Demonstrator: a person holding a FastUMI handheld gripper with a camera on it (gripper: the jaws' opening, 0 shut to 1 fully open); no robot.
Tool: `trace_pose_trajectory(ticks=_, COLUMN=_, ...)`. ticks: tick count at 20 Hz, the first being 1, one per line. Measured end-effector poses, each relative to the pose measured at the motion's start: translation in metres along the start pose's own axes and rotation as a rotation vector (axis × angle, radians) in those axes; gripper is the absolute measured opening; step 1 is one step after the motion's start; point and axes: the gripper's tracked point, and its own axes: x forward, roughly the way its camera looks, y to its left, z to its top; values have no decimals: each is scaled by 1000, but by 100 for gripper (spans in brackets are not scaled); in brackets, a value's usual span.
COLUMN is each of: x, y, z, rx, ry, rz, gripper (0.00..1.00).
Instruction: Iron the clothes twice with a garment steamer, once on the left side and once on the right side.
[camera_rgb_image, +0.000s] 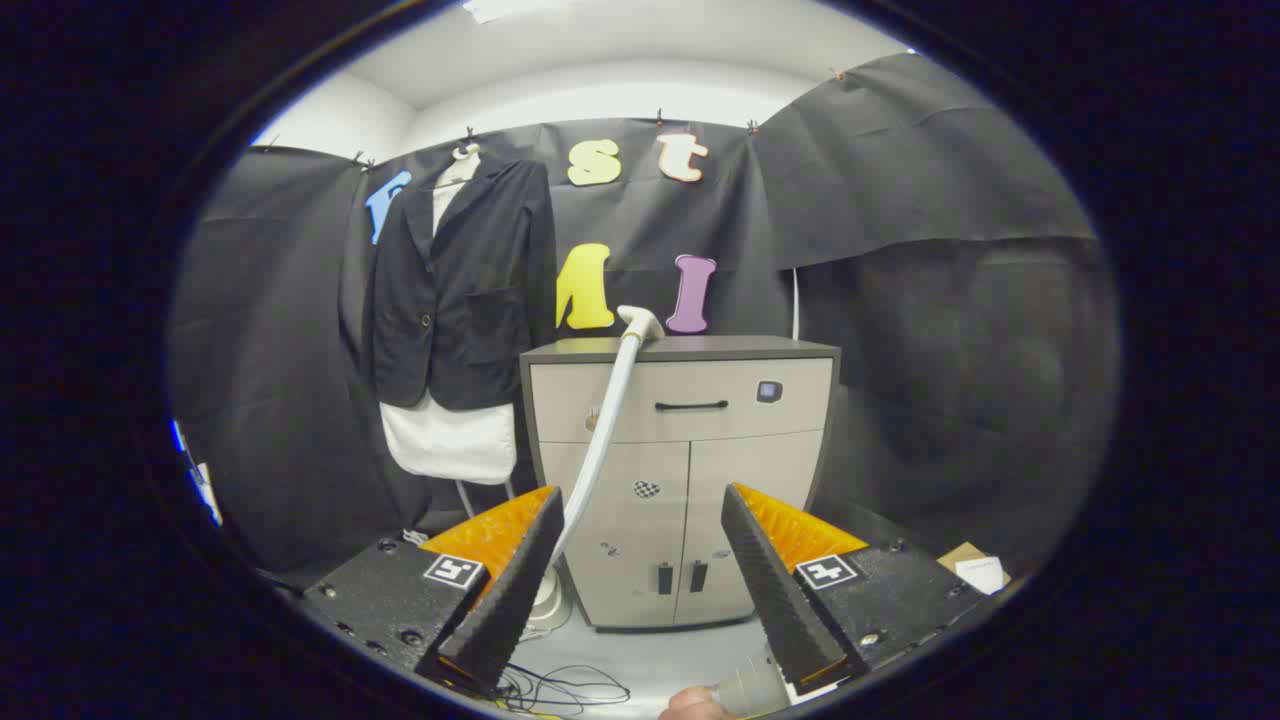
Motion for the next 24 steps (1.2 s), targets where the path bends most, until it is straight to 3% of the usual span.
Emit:
trace_pose_trajectory(ticks=13, x=16, y=5, z=15, rx=12, ry=-26, rz=-6, gripper=99)
trace_pose_trajectory(ticks=24, x=44, y=23, z=46, rx=5, ry=-44, rz=-87, gripper=99)
